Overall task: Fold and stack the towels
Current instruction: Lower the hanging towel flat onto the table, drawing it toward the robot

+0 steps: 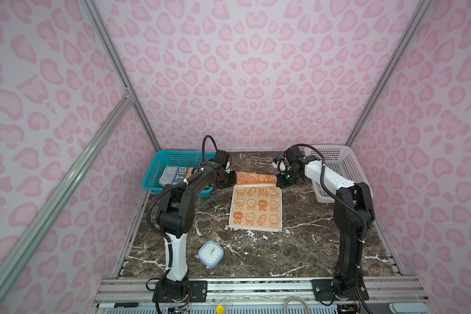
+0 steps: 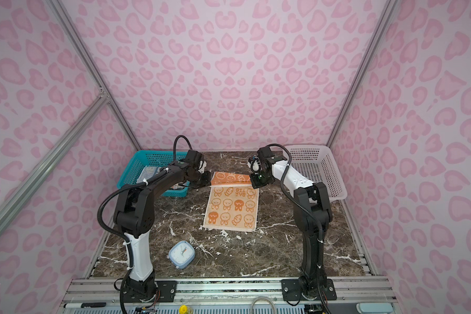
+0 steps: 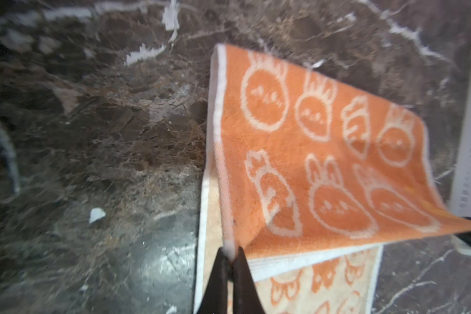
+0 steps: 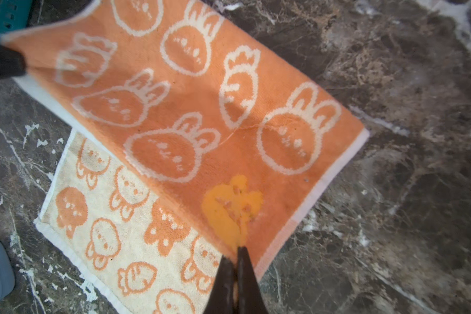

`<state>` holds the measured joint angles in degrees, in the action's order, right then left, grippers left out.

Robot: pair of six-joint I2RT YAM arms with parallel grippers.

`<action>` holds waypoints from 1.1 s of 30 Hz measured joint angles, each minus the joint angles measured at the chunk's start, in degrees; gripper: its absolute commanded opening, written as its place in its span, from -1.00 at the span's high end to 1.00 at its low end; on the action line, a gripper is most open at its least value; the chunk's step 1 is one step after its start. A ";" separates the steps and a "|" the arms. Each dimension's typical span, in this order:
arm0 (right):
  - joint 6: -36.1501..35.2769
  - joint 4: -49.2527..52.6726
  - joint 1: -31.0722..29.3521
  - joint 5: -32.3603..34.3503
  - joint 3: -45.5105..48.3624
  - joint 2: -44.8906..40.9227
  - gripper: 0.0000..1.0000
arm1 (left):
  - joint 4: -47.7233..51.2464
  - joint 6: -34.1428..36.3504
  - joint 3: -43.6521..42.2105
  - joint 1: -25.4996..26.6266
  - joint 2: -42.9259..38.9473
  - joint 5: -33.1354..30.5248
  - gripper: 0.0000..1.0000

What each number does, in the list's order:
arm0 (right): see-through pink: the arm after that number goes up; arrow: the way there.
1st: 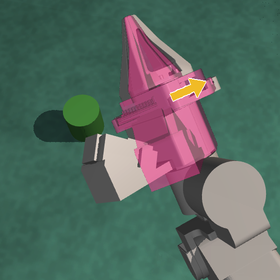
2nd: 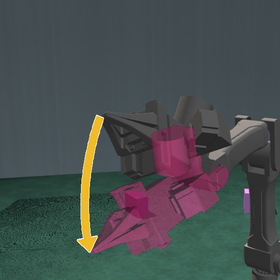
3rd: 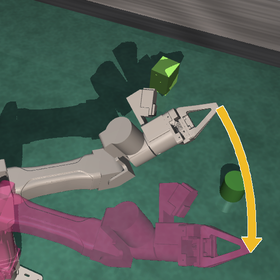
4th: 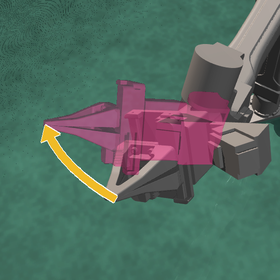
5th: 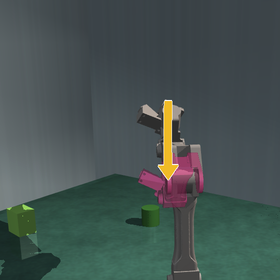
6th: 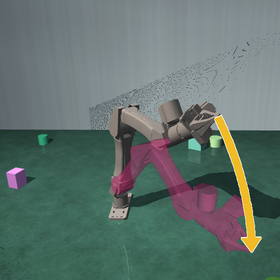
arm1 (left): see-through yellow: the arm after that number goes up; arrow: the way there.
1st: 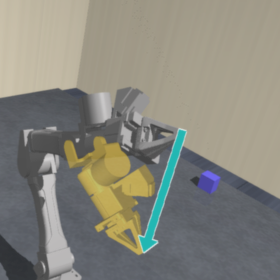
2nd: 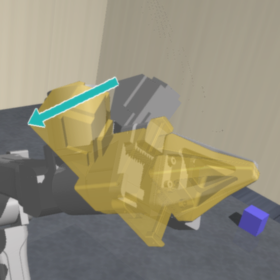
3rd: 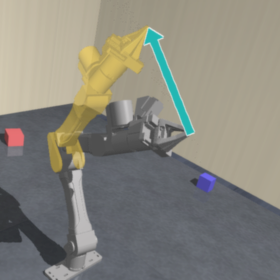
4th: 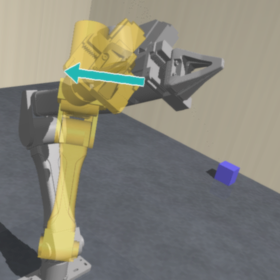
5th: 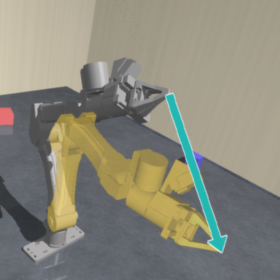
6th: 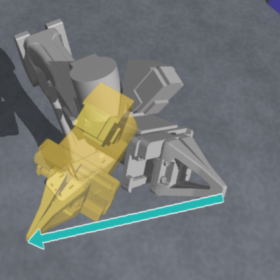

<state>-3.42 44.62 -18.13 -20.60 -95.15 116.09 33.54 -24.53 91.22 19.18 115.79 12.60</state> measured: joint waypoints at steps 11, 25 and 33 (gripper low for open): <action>2.03 -6.05 -3.58 3.13 17.75 -11.91 1.00 | -1.01 -1.55 -10.08 1.97 -10.34 1.05 0.95; 7.13 -10.34 -7.54 4.96 29.94 -19.52 1.00 | -0.42 -2.38 -19.65 4.15 -15.45 1.11 0.95; 10.60 -10.88 -10.21 5.62 34.47 -22.93 1.00 | -0.76 -2.86 -24.59 4.98 -19.21 1.16 0.95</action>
<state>7.18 33.74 -28.34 -14.98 -60.69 93.17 32.77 -27.40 66.63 24.16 96.57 13.76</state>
